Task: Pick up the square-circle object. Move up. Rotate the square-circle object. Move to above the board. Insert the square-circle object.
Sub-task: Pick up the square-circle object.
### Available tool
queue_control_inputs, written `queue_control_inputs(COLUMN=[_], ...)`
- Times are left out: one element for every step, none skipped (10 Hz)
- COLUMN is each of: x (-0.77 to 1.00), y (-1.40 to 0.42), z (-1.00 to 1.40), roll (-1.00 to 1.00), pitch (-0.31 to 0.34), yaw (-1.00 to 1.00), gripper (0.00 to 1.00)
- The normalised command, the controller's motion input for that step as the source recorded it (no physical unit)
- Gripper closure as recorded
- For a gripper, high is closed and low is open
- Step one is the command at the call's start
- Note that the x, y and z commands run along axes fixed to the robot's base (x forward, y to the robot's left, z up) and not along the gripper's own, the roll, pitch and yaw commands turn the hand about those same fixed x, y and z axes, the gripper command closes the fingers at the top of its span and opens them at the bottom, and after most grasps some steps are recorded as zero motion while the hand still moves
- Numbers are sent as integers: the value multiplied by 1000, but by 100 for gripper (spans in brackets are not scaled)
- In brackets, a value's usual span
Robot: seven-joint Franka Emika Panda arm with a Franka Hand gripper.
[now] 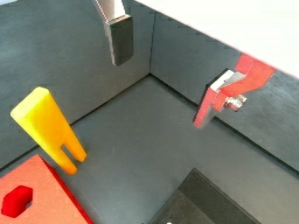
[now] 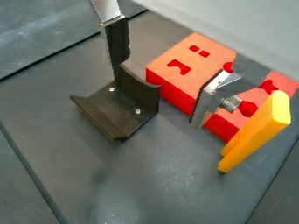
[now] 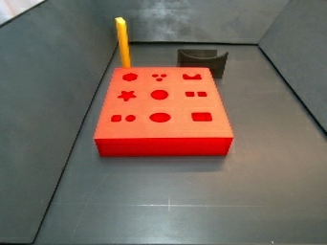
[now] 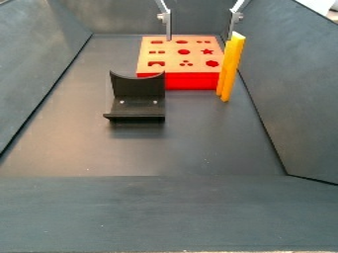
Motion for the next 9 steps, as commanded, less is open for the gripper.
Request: queue_control_inputs(x=[-397,-297,-540,-466,-414,-409,-377,-394,-460], y=[0,-629,-669,-557,-449,-354,-331,-346,-417], z=[0,3,49,140,83,0,0,-109,-174], roll=[-4,269,284,190,156,186,221,254,243], pitch=[-79,-3,-160,-219,-204,-171,-187,-189,-189], yaw=[-69,69,343,549,683,734,734,697,620], gripper=[0,0,0,0,0,0,0,0,0])
